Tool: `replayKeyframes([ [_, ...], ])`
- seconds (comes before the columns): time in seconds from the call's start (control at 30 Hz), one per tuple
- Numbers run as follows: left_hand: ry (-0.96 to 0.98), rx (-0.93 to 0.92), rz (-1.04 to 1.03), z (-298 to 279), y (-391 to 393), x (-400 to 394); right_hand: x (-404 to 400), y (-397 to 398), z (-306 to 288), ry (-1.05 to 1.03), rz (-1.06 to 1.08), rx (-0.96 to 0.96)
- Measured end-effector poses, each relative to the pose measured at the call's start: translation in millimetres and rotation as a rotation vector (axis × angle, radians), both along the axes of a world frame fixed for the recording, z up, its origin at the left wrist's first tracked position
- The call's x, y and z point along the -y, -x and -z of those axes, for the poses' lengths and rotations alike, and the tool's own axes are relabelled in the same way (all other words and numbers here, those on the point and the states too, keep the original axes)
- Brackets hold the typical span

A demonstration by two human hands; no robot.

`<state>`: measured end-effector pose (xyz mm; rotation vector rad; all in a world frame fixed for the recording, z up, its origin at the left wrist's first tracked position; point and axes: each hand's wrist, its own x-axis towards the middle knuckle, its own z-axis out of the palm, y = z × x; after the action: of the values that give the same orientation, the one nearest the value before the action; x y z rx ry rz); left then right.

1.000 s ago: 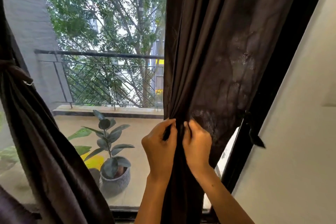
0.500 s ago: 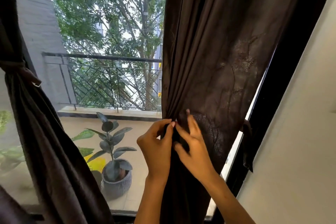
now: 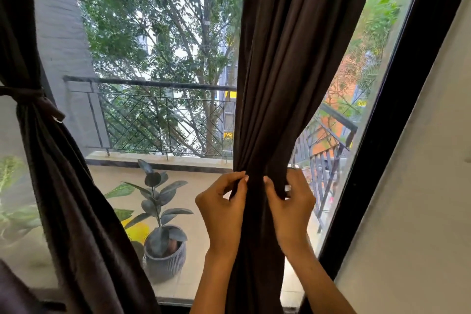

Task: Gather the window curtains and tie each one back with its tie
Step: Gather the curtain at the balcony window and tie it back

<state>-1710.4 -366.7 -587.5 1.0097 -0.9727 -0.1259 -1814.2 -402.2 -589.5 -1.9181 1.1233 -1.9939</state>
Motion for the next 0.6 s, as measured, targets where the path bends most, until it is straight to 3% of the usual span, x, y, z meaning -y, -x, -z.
replayKeyframes([
  [0.07, 0.021, 0.043, -0.034, 1, 6, -3, -14, -13, 6, 0.004, 0.006, -0.105],
  [0.17, 0.051, 0.085, -0.016, 4, 8, -6, -25, -23, 11, -0.145, -0.118, -0.092],
  [0.3, 0.050, 0.088, 0.006, 2, 2, -7, -28, -21, 15, -0.123, -0.111, -0.325],
  [0.37, 0.022, 0.077, -0.021, 2, -1, -5, -27, -18, 16, -0.150, -0.184, -0.347],
  [0.43, 0.014, 0.082, -0.037, 1, -3, -4, -25, -15, 17, -0.127, -0.216, -0.292],
  [0.6, -0.001, 0.054, -0.014, -2, -3, -1, -9, -5, 5, -0.032, -0.030, 0.010],
])
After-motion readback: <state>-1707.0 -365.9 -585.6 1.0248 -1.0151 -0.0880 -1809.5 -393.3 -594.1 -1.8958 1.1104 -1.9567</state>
